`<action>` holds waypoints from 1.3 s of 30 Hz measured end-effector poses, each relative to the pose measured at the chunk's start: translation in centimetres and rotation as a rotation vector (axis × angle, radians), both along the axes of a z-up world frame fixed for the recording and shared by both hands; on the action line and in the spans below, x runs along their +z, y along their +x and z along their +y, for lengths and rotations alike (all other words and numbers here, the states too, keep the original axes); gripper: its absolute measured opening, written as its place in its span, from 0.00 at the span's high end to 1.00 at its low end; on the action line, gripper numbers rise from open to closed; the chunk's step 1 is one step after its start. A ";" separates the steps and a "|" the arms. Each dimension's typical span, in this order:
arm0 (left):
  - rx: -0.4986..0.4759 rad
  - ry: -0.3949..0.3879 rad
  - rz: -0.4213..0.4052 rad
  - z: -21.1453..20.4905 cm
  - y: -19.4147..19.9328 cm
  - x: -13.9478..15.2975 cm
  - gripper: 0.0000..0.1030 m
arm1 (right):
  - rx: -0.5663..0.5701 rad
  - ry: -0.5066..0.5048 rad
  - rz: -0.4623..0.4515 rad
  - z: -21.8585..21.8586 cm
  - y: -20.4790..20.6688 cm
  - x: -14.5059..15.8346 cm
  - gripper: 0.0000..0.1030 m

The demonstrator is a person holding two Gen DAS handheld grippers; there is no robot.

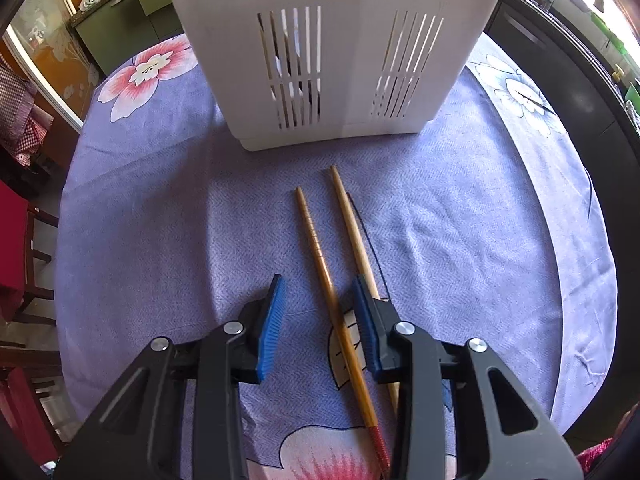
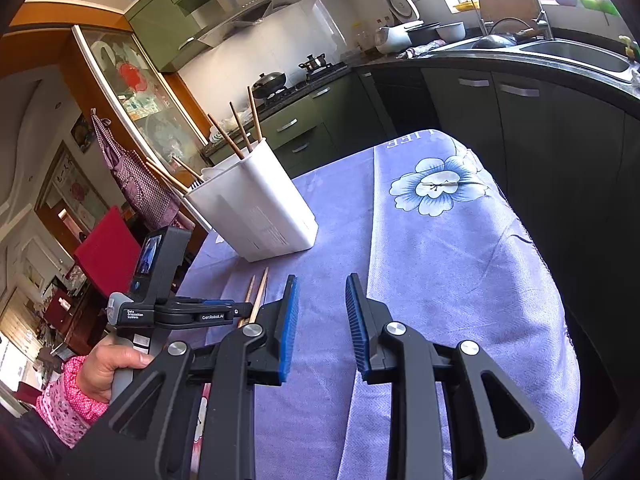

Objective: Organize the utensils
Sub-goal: 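Grasp a wooden chopstick with the left tool and lift it upright, then grasp the last wooden chopstick with the right tool and lift it upright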

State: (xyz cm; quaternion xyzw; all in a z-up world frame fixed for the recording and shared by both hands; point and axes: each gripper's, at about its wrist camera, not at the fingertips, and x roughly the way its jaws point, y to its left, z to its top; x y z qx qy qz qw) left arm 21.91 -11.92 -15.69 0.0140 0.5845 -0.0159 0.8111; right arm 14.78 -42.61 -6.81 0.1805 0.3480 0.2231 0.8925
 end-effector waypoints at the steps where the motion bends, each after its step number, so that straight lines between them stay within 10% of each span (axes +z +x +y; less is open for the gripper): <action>1: -0.005 0.001 -0.006 -0.2 0.1 0.0 0.72 | 0.002 -0.001 0.000 0.1 0.0 0.0 0.75; 5: -0.032 -0.003 -0.017 -0.8 -0.1 0.1 0.92 | 0.004 -0.002 0.003 0.1 0.0 -0.1 0.75; 21: 0.020 -0.100 -0.259 5.2 -5.0 8.2 0.94 | 0.039 -0.123 0.062 3.0 2.2 -0.8 0.71; 39: 0.044 -0.131 -0.525 9.8 -13.9 12.1 0.94 | 0.312 -0.562 0.147 23.4 9.5 -6.8 0.68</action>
